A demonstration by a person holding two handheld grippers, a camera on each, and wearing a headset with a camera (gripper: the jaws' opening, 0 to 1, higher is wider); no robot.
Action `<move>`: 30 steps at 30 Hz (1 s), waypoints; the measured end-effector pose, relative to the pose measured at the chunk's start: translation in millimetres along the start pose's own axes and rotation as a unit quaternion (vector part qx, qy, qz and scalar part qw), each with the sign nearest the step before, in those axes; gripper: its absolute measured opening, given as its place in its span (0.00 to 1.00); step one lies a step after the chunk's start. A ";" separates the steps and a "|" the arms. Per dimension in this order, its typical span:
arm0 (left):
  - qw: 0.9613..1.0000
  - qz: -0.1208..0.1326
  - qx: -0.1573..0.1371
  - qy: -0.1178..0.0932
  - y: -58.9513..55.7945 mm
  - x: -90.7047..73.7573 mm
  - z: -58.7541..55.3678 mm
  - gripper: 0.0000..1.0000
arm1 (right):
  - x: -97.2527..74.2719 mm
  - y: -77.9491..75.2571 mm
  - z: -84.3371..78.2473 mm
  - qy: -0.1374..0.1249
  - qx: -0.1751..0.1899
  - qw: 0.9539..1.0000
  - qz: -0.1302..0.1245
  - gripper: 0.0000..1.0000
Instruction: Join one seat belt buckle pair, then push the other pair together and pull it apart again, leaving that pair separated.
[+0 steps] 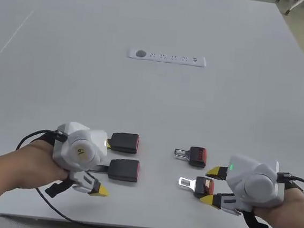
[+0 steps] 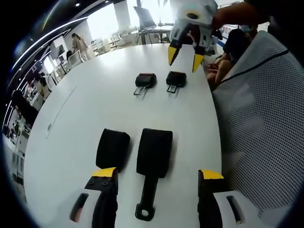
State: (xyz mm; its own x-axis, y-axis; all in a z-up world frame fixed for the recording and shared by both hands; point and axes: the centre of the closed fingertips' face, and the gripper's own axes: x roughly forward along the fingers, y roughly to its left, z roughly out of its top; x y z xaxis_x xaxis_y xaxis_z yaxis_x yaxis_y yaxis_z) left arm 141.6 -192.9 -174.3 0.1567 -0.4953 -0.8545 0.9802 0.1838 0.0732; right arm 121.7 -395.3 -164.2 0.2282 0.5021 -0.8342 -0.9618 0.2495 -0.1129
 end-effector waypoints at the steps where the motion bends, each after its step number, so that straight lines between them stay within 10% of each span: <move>1: 1.000 -0.002 0.000 0.000 0.1 1.7 1.2 0.70 | 0.4 -0.2 -0.6 0.001 0.001 1.000 0.001 0.34; 30: 0.998 -0.043 0.005 0.033 -1.5 32.1 -4.8 0.52 | 16.6 -6.2 -27.2 0.049 -0.010 0.998 0.037 0.32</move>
State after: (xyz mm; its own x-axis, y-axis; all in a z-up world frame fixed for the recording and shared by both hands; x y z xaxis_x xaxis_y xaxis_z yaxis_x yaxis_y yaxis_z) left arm 144.6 -205.0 -204.4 0.0633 -0.4516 -0.8900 0.9909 0.1344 0.0023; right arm 127.3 -411.0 -192.0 0.1422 0.4346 -0.8893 -0.9783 0.1984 -0.0595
